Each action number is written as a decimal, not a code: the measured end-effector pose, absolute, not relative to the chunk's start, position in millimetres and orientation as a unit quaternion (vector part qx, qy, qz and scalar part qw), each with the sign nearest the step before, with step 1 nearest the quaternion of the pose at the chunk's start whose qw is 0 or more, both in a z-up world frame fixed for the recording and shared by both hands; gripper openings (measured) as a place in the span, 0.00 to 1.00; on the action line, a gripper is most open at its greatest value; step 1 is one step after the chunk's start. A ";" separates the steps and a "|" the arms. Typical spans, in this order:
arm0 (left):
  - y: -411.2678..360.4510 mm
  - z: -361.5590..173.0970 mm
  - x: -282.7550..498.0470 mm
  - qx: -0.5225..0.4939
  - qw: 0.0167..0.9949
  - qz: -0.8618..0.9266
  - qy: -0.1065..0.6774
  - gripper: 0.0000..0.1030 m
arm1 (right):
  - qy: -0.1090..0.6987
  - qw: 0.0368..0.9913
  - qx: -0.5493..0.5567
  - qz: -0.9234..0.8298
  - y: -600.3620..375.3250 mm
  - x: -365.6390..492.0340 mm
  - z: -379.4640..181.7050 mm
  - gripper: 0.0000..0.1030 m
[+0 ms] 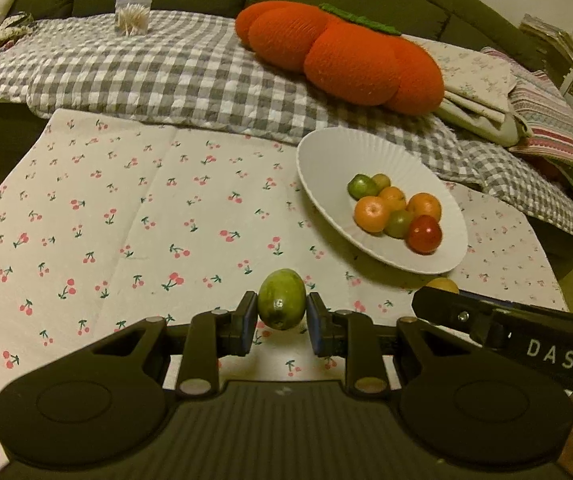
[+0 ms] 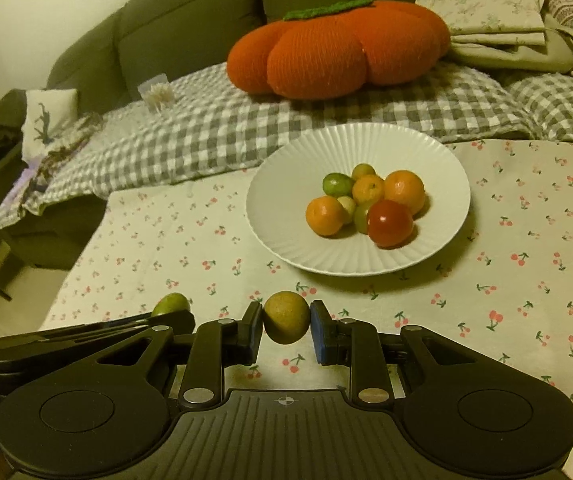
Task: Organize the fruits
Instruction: 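Carry both fruits onto the white plate and open both tools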
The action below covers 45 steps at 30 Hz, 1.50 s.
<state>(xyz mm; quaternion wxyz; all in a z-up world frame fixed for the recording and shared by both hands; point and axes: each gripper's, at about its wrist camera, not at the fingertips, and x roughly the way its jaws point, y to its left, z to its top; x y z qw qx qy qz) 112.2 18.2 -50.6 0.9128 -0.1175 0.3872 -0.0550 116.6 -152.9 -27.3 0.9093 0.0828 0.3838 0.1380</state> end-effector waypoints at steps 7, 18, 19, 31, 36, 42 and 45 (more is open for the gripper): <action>15.1 -41.4 110.9 -0.119 0.917 -0.063 0.374 0.24 | 0.372 0.913 0.090 0.140 -160.2 112.4 -16.9 0.24; 16.4 -34.3 125.7 -0.119 0.922 -0.064 0.362 0.24 | 0.362 0.919 0.110 0.114 -186.6 118.4 -12.2 0.24; 15.0 -34.4 127.8 -0.116 0.923 -0.064 0.361 0.24 | 0.361 0.919 0.112 0.111 -189.6 119.4 -11.8 0.24; -5.8 -34.6 175.5 -0.091 0.931 -0.108 0.336 0.24 | 0.349 0.923 0.146 0.067 -225.4 147.0 -14.0 0.24; -12.6 -43.6 197.9 -0.089 0.930 -0.131 0.331 0.24 | 0.353 0.918 0.167 0.071 -226.3 163.4 -24.9 0.24; -11.5 -54.0 215.0 -0.089 0.929 -0.152 0.326 0.24 | 0.333 0.934 0.095 0.091 -190.3 166.0 -31.2 0.24; -12.4 -58.0 217.8 -0.079 0.929 -0.160 0.324 0.24 | 0.319 0.943 0.030 0.096 -171.3 163.4 -37.1 0.24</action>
